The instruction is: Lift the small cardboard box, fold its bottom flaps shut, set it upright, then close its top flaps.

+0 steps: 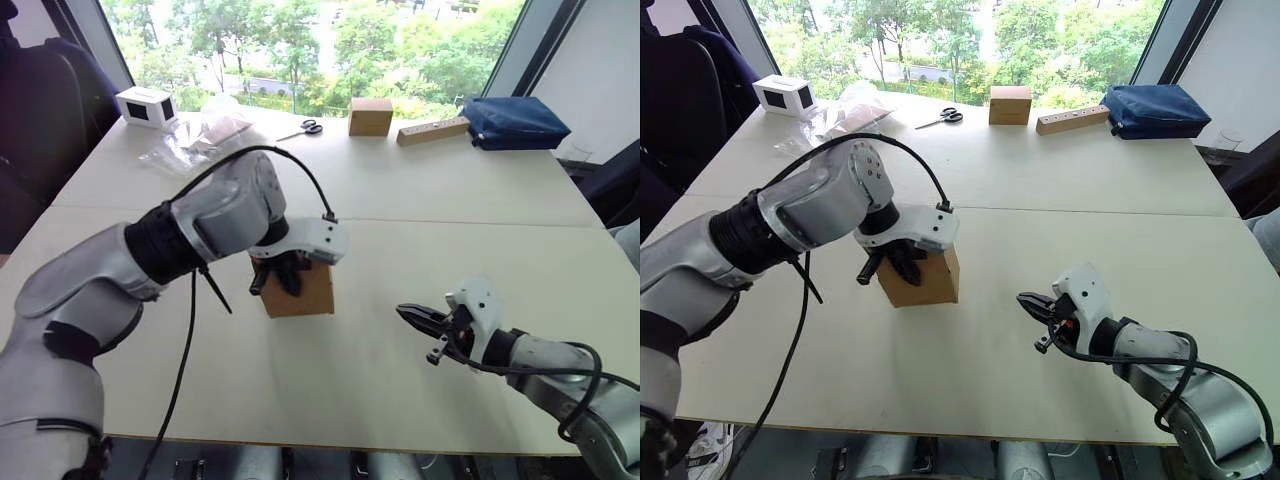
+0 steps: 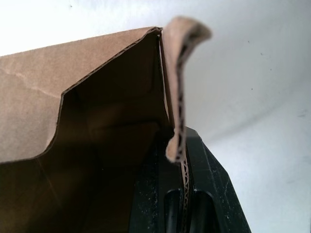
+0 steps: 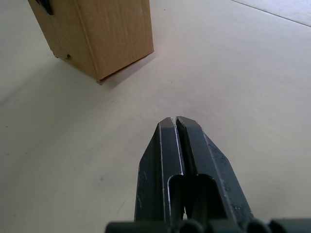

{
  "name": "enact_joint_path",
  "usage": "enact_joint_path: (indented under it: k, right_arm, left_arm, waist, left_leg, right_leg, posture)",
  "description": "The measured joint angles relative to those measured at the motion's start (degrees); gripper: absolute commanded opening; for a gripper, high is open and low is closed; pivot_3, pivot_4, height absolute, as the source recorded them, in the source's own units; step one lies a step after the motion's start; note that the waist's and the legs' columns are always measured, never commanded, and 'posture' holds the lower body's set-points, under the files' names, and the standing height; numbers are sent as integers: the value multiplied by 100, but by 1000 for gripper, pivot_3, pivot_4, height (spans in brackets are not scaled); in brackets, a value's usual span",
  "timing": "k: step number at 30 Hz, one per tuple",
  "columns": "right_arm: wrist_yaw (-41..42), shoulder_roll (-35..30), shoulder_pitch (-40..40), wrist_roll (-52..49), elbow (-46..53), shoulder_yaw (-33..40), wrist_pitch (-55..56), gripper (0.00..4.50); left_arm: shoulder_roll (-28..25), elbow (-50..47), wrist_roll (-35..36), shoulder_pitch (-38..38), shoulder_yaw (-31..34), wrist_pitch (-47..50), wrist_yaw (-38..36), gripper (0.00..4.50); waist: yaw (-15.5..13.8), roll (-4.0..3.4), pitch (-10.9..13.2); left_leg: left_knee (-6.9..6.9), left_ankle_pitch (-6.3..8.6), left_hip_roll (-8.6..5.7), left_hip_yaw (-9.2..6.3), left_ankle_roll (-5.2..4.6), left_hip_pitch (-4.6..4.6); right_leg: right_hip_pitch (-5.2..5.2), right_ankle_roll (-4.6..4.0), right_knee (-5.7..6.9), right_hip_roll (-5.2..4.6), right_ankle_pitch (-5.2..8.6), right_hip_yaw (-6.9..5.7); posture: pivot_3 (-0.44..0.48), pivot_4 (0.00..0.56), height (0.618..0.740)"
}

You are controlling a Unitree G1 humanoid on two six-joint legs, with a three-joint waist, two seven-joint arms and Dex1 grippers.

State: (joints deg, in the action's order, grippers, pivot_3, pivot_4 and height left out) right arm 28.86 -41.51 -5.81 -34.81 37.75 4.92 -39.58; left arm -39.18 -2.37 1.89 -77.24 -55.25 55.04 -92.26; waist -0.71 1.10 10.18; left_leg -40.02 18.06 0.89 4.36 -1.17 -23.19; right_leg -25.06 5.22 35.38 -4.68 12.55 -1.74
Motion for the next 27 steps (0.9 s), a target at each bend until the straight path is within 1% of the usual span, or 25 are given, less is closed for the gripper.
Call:
enact_joint_path:
  k: [2,3,4,6,11,12,15,16,19,21,22,24,26,27]
  right_arm:
    - [9,13,56,35,-25,-2,0,47]
    - [4,43,97,78,-40,-3,0,0]
    - [-5,63,132,106,-55,-16,0,0]
    - [-22,101,176,194,-86,-34,0,0]
    - [17,169,217,272,-128,-122,-3,0]
    - [48,169,265,278,-169,-156,-5,0]
    - [155,168,486,310,-346,-188,-6,0]
    - [231,165,585,296,-374,-179,-6,0]
    - [396,158,660,157,-379,-106,-27,0]
    - [522,260,852,-174,-469,95,-111,0]
    - [557,332,1051,-343,-573,221,-128,0]
    - [569,388,1282,-478,-670,341,-128,0]
    - [629,504,1763,-630,-1016,398,-124,0]
    - [677,503,1896,-651,-1129,412,-122,0]
  left_arm:
    - [85,5,-2,0,0,66,3,0]
    - [161,28,-10,0,0,99,23,515]
    - [234,77,-13,0,0,121,54,744]
    - [339,171,-18,0,0,173,119,1474]
    - [347,266,-6,-26,3,191,101,3451]
    - [347,296,20,-71,3,202,77,3786]
    - [485,697,141,-367,95,378,2,3786]
    - [561,974,237,-472,285,495,-3,3786]
    - [570,1374,495,-683,674,652,-3,3786]
    - [464,1627,888,-771,1166,683,-1,3786]
    - [452,1799,1109,-756,1652,637,21,3786]
    - [453,1945,1334,-714,2247,549,100,3786]
    - [614,2169,1794,-320,3656,161,637,3786]
    - [611,2180,1893,-160,3991,63,841,3786]
  waist:
    - [-4,0,0]
    - [-8,0,0]
    - [-9,0,0]
    - [-4,0,0]
    - [5,-1,0]
    - [3,-1,0]
    - [-5,-1,-1]
    - [-6,-1,-1]
    - [1,-1,-1]
    - [25,-1,0]
    - [46,-2,0]
    - [42,-4,-2]
    - [51,-6,-3]
    - [50,-6,-3]
  left_leg:
    - [-4,0,-1,0,0,-8]
    - [-6,0,-3,-2,0,-10]
    - [-7,0,-4,-2,0,-10]
    - [-7,0,-4,-2,0,-11]
    - [-7,0,-3,-2,-1,-11]
    - [-7,0,-3,-2,-1,-11]
    - [-9,0,-5,-1,-1,-12]
    - [-9,0,-5,-1,-1,-12]
    - [-8,3,-4,-2,-6,-15]
    - [-8,4,-1,0,-7,-16]
    - [-10,3,1,1,-7,-14]
    - [-11,3,1,0,-6,-10]
    - [-13,3,6,0,-6,-3]
    - [-13,3,5,-2,-5,-3]
  right_leg:
    - [-5,2,2,0,-2,1]
    - [-6,3,3,0,-2,1]
    - [-6,3,3,0,-2,1]
    - [-7,3,3,0,-2,2]
    - [-13,6,12,1,-3,2]
    - [-14,6,13,1,-3,2]
    - [-13,5,13,0,-3,2]
    - [-14,6,13,1,-3,2]
    - [-17,13,13,1,-2,2]
    - [-23,14,17,1,-2,3]
    - [-24,14,24,0,-3,5]
    - [-24,14,37,0,-2,4]
    - [-26,13,56,-3,-2,7]
    - [-27,13,63,-3,-1,5]
  posture:
    - [0,150,740]
    - [0,150,740]
    - [0,150,740]
    - [0,150,740]
    - [0,150,740]
    - [0,150,740]
    - [0,150,740]
    - [0,150,740]
    - [0,150,740]
    - [0,150,740]
    - [0,150,740]
    - [0,150,740]
    - [0,150,740]
    - [0,150,740]
